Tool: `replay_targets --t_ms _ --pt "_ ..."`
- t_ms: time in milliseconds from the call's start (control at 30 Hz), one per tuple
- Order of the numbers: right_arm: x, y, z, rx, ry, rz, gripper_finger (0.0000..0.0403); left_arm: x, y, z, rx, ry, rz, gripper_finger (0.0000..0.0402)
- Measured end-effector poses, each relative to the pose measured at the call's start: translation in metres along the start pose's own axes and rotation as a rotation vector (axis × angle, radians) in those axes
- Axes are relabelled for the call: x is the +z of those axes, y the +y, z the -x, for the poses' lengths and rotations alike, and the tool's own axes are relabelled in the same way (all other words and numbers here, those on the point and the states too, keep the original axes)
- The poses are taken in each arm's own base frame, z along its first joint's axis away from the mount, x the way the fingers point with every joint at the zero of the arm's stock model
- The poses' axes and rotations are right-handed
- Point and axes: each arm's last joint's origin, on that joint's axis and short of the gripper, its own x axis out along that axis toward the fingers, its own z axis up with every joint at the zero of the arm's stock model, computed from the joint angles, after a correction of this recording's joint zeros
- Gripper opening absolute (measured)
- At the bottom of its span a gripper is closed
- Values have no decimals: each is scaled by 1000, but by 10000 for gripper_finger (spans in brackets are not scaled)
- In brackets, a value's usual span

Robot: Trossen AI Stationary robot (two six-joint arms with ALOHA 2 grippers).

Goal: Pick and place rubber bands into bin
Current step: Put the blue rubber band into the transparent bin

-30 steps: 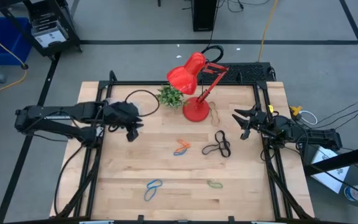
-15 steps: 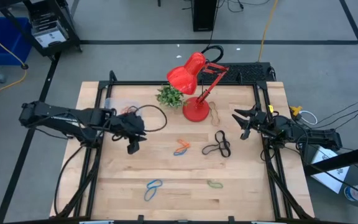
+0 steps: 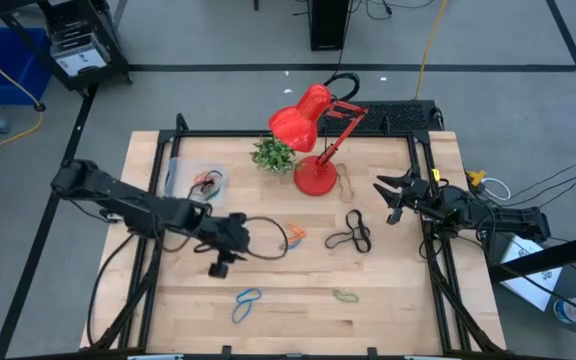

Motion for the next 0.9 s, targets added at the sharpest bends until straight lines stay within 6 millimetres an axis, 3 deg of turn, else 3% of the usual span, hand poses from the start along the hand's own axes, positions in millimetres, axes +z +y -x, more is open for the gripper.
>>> replay_targets --t_ms 400,900 --pt "0 0 0 0 -1 -4 114 0 -31 -54 -58 15 -168 120" --pt "0 0 0 0 1 -4 114 -13 -41 -96 -81 83 -193 120"
